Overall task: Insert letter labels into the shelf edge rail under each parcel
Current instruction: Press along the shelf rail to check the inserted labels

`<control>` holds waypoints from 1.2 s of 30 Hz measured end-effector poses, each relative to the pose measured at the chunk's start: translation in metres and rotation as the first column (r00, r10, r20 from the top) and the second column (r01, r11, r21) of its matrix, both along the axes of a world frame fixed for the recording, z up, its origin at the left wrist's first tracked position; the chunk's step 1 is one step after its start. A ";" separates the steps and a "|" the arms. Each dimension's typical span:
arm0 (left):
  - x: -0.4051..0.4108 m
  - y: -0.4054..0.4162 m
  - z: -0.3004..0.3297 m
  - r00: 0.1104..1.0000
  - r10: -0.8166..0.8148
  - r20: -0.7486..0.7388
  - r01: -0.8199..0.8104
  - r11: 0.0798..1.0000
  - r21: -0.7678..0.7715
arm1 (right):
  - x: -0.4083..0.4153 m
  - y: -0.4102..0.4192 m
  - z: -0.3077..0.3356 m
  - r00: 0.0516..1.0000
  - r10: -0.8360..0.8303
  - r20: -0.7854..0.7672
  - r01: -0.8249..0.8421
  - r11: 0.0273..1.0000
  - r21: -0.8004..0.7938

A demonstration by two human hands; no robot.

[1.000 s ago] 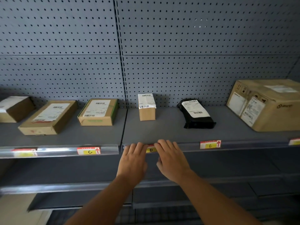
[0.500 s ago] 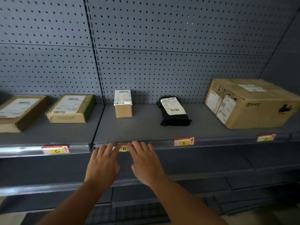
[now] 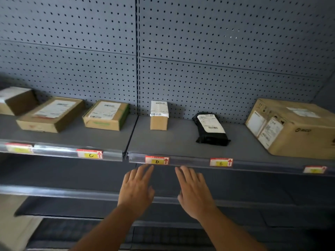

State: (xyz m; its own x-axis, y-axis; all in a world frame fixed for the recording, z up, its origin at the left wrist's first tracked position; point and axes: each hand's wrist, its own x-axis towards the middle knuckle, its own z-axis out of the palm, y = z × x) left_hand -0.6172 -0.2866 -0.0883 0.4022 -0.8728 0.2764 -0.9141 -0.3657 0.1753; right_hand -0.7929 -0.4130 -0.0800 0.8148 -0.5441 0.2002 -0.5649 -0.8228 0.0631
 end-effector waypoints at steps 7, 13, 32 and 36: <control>-0.062 -0.050 0.002 0.995 -0.079 0.065 0.077 0.996 0.035 | -0.056 -0.043 0.011 0.995 -0.084 -0.050 0.083 0.996 -0.018; -0.123 -0.118 0.024 0.991 -0.104 0.079 0.100 0.994 0.045 | -0.115 -0.101 0.016 0.996 -0.084 0.025 0.086 0.995 -0.058; -0.168 -0.166 0.043 0.987 -0.073 0.146 0.066 0.996 0.053 | -0.143 -0.147 0.018 0.995 0.007 0.100 -0.004 1.000 -0.029; -0.165 -0.167 0.041 0.987 -0.075 0.145 0.069 0.996 0.048 | -0.143 -0.147 0.019 0.994 0.003 0.110 -0.001 1.000 -0.020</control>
State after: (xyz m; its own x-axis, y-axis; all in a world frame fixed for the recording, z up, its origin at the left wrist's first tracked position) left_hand -0.7819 -0.4533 -0.0469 0.2955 -0.9103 0.2898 -0.9530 -0.3021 0.0229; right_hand -0.9360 -0.5599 -0.0613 0.7885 -0.5373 0.2992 -0.5673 -0.8233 0.0168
